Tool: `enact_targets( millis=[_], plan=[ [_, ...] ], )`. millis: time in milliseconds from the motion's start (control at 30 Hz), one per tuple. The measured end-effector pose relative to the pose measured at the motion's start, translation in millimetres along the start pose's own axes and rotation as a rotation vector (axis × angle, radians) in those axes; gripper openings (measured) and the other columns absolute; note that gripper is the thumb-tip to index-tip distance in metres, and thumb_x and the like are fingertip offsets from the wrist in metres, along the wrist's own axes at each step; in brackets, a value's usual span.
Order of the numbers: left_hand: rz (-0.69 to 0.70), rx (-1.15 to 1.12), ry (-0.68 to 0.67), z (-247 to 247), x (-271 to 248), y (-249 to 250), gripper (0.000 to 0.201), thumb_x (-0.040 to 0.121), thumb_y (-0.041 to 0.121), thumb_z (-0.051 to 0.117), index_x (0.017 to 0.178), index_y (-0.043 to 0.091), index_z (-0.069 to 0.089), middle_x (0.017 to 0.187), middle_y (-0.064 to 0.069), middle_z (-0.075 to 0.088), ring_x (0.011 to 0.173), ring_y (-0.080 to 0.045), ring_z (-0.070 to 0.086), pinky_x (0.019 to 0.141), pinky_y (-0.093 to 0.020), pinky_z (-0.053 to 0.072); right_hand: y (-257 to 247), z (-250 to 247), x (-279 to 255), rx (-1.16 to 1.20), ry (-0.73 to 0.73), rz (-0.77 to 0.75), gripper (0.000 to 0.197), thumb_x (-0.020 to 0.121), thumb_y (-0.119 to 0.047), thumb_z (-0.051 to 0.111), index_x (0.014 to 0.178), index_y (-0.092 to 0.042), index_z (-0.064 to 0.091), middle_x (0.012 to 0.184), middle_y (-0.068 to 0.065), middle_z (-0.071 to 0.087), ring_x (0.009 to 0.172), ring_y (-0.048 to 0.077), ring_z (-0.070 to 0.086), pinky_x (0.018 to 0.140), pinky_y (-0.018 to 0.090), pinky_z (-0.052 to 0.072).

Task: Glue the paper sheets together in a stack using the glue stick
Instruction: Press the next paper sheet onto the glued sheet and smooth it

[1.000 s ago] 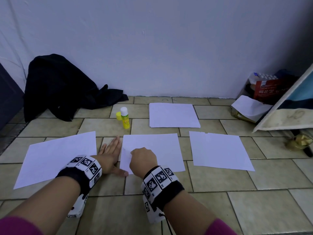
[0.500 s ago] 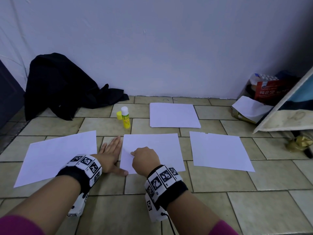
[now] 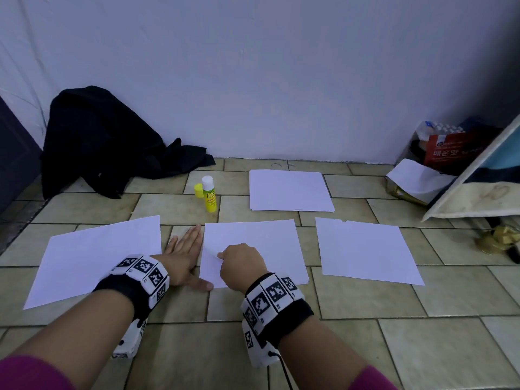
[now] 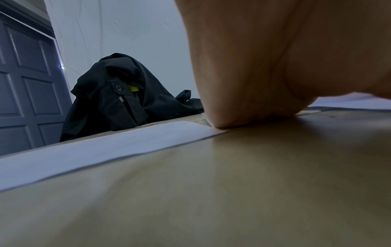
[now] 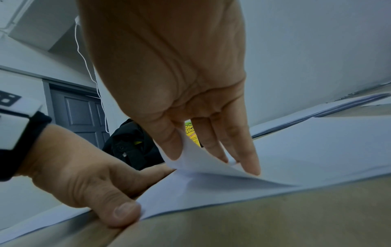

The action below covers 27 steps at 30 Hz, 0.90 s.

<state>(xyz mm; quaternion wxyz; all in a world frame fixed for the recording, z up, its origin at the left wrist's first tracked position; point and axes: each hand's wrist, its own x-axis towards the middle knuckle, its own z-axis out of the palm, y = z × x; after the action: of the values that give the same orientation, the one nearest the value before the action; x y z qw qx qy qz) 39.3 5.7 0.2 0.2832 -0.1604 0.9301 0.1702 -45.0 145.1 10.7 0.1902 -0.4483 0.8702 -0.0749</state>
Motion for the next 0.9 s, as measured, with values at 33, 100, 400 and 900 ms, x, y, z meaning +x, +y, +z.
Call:
enact_targets(
  millis=[33, 100, 400, 900],
  plan=[
    [-0.001, -0.001, 0.002, -0.1, 0.0, -0.1, 0.169, 0.011, 0.106, 0.013, 0.142, 0.01, -0.035, 0.15, -0.002, -0.04, 0.127, -0.005, -0.041, 0.113, -0.039, -0.019, -0.5, 0.6, 0.3, 0.001, -0.001, -0.001, 0.04, 0.093, -0.005, 0.039, 0.126, -0.009, 0.06, 0.12, 0.012, 0.061, 0.109, 0.029, 0.058, 0.087, 0.03, 0.045],
    [-0.006, 0.004, 0.008, 0.7, 0.5, 0.1, 0.169, 0.011, 0.106, 0.012, 0.142, 0.01, -0.035, 0.15, -0.002, -0.04, 0.127, -0.005, -0.041, 0.113, -0.038, -0.019, -1.6, 1.3, 0.7, 0.003, -0.003, -0.001, 0.039, 0.092, -0.004, 0.04, 0.125, -0.009, 0.06, 0.119, 0.012, 0.062, 0.108, 0.029, 0.058, 0.084, 0.029, 0.045],
    [-0.006, 0.009, 0.007, 0.1, -1.3, 1.8, 0.169, 0.009, 0.106, 0.009, 0.142, 0.009, -0.034, 0.15, -0.002, -0.04, 0.126, -0.004, -0.042, 0.113, -0.038, -0.019, -7.3, -1.7, -1.2, 0.048, 0.01, 0.037, 0.028, 0.092, -0.003, 0.041, 0.112, -0.002, 0.062, 0.113, 0.016, 0.062, 0.107, 0.032, 0.059, 0.081, 0.03, 0.045],
    [-0.001, 0.037, 0.011, 0.7, -1.0, 1.2, 0.169, 0.013, 0.106, 0.012, 0.142, 0.007, -0.034, 0.151, -0.003, -0.039, 0.128, -0.006, -0.04, 0.115, -0.039, -0.017, -6.1, -11.9, -1.9, 0.066, -0.065, 0.028, 0.028, 0.089, -0.023, 0.059, 0.11, -0.005, 0.06, 0.11, 0.011, 0.062, 0.103, 0.029, 0.059, 0.074, 0.028, 0.042]
  ],
)
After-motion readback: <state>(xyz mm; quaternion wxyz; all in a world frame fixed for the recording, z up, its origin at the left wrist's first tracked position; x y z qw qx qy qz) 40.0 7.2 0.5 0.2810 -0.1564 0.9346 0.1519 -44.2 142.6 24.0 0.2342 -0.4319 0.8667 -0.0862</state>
